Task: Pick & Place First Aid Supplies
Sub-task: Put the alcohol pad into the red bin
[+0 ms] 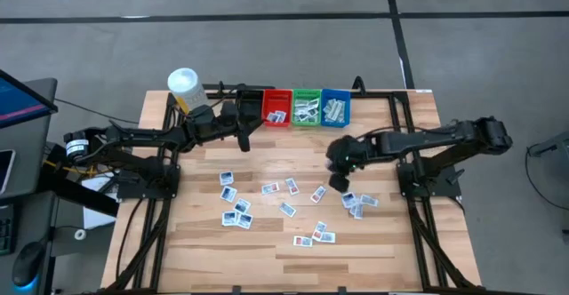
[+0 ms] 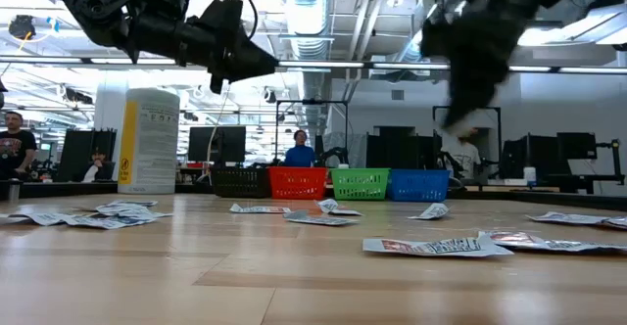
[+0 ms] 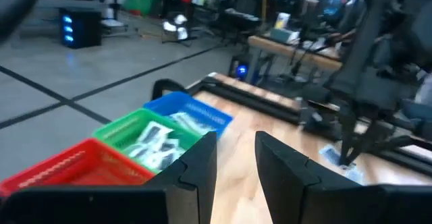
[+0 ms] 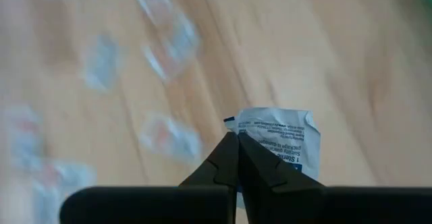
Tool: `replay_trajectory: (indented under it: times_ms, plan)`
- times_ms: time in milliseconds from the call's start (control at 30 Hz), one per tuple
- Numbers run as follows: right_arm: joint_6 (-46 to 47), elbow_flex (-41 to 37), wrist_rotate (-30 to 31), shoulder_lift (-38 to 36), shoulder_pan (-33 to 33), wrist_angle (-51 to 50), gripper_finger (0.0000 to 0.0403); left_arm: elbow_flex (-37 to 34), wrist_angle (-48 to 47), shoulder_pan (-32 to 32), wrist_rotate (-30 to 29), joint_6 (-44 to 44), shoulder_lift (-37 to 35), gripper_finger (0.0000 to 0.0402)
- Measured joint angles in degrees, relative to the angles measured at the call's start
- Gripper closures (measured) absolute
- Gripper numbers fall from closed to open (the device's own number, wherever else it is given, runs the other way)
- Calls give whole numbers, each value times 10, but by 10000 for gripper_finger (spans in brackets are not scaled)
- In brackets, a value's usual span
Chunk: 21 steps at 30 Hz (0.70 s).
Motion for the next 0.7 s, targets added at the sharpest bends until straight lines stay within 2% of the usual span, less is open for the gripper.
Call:
replay_trajectory:
  times_ms: [167,233,533,700]
  plan:
    - [-52,30,-16,-22,-29,123,402,16,10,1,90,-19,0,300]
    - [-81,40,-45,-22,-41,179,402,20,23,1,133,-25,0,300]
    - [-119,64,-271,-16,-95,383,403,43,83,1,319,-6,0,300]
    - [-89,64,-387,-16,-119,498,403,64,98,1,346,18,0,300]
